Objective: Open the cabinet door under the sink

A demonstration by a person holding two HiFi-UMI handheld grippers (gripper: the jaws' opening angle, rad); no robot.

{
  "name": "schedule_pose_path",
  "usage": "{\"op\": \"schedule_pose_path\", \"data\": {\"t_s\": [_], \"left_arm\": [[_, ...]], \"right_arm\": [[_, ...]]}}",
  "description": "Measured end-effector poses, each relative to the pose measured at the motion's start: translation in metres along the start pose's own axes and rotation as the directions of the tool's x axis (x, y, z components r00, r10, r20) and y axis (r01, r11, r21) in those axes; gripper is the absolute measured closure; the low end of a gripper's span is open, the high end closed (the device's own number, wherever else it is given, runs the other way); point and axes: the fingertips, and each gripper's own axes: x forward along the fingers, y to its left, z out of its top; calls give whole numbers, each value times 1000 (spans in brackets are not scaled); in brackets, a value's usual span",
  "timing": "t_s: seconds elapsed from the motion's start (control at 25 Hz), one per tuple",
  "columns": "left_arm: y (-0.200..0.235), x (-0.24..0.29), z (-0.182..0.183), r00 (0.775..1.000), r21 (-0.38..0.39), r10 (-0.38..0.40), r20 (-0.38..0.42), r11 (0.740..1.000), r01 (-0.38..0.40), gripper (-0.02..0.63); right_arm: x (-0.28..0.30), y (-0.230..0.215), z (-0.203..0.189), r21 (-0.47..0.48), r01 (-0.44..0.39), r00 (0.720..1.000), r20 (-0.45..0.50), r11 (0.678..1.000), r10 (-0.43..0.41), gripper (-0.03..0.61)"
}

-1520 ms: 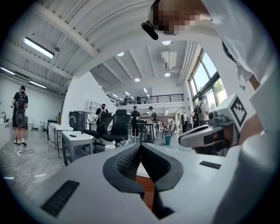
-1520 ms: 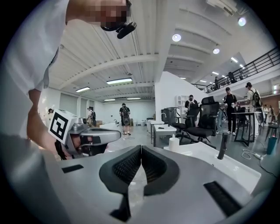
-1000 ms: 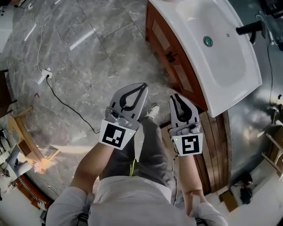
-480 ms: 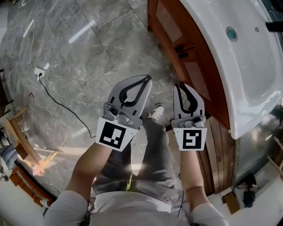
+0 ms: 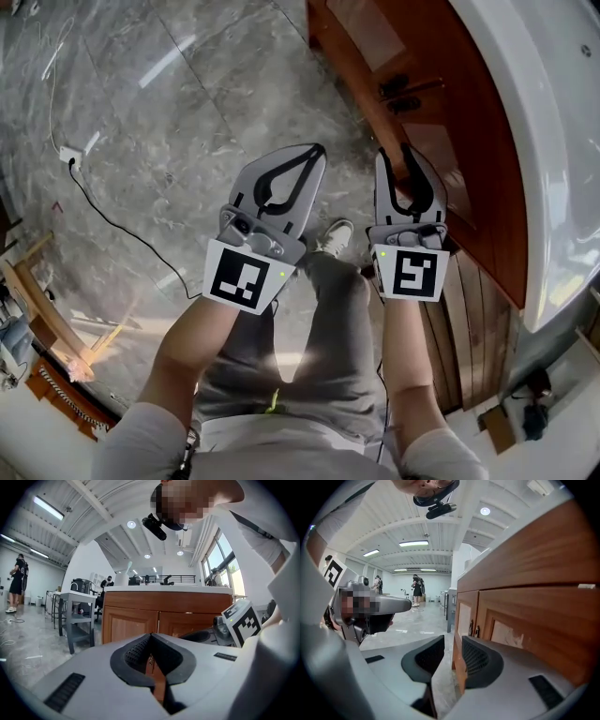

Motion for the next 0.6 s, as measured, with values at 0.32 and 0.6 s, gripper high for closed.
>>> {"op": "schedule_pose_path", "data": {"t_s": [0.32, 0.6], "left_arm": [[7, 25, -26, 999, 22, -21, 33, 1000, 21, 598], [15, 31, -44, 999, 13, -17, 46, 1000, 16, 598]], "right_arm": [[36, -13, -34, 7, 59, 998, 6, 998, -59, 449], [56, -25, -46, -40, 135, 991, 24, 990, -134, 449]]}}
